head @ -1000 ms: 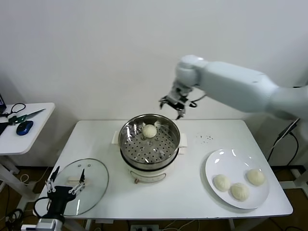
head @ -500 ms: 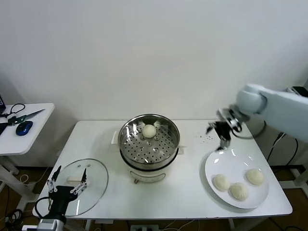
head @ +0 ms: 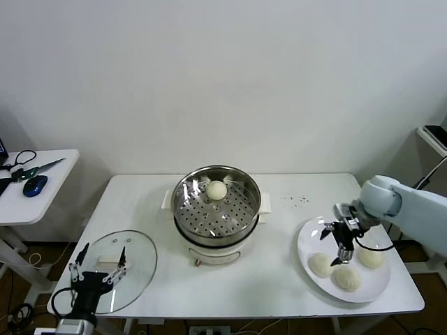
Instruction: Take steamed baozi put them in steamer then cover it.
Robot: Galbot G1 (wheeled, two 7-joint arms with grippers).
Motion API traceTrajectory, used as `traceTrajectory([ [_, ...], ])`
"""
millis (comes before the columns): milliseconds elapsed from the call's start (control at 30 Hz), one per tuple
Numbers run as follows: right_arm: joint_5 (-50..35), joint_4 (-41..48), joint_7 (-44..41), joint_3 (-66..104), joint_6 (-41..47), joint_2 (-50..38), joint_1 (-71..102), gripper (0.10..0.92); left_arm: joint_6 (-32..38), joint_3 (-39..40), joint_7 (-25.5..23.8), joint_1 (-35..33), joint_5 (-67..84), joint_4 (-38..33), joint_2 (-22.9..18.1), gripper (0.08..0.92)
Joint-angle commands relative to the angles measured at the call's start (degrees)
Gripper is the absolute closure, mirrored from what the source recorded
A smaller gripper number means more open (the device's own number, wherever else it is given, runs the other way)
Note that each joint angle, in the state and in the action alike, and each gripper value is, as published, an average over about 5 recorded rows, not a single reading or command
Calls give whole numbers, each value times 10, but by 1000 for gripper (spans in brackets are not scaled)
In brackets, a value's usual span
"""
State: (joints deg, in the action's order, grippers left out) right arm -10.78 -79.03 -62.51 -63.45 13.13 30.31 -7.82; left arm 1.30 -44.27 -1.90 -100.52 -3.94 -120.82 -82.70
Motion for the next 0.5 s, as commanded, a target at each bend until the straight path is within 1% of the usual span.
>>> traceTrajectory([
  [33,22,29,-2,48,8,11,74,203,1,-1,0,0,-2,5,0,177],
  [500,17,49,-5,42,3,39,72,203,1,-1,1,4,-5,13,2,177],
])
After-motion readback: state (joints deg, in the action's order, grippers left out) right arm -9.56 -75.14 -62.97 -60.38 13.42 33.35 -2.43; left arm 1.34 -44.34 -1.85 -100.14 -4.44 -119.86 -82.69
